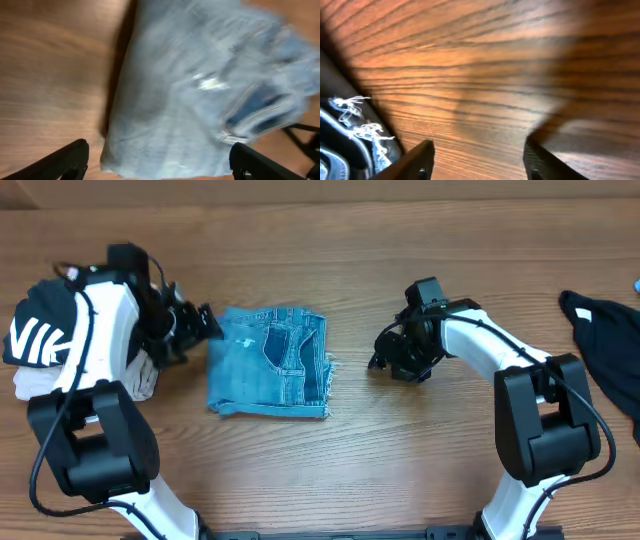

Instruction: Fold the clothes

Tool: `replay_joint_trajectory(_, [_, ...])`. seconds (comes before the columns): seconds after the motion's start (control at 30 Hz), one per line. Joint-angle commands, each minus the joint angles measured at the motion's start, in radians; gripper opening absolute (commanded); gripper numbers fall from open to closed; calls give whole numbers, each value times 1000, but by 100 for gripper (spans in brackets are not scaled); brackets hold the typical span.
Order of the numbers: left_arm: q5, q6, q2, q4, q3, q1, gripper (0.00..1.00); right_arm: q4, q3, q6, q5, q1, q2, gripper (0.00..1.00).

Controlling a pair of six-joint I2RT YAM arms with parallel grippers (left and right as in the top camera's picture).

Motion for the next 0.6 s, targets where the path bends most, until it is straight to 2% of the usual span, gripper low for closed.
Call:
replay_joint_trajectory(0.0, [76, -31, 8, 134, -177, 0, 99, -8, -13, -64, -51, 1, -37, 68])
replay_joint_trajectory(0.07, [173, -52, 8, 270, -278, -1, 100, -13, -13, -65, -54, 1, -37, 68])
replay_joint_trajectory(0.23, [236, -160, 8, 489, -447, -35, 100, -12, -13, -65, -54, 1, -37, 68])
replay_joint_trajectory(0.33, [236, -235, 8, 587, -502, -84, 92, -11, -13, -64, -54, 1, -37, 68])
replay_joint_trajectory(0.37, [227, -264, 8, 619, -515, -103, 74, -12, -13, -64, -54, 1, -37, 68])
replay_joint_trajectory(0.43, [219, -278, 8, 659, -522, -130, 25, -12, -13, -64, -54, 1, -37, 68])
replay_joint_trajectory(0.47, [222, -274, 7, 672, -521, -135, 14, -12, -13, -64, -54, 1, -37, 68])
replay_joint_trajectory(0.53, [231, -241, 0, 675, -510, -137, 4, -14, -13, -64, -55, 1, -37, 68])
replay_joint_trajectory(0.57, [256, -198, -12, 673, -490, -137, 4, -19, -13, -64, -55, 1, -37, 68])
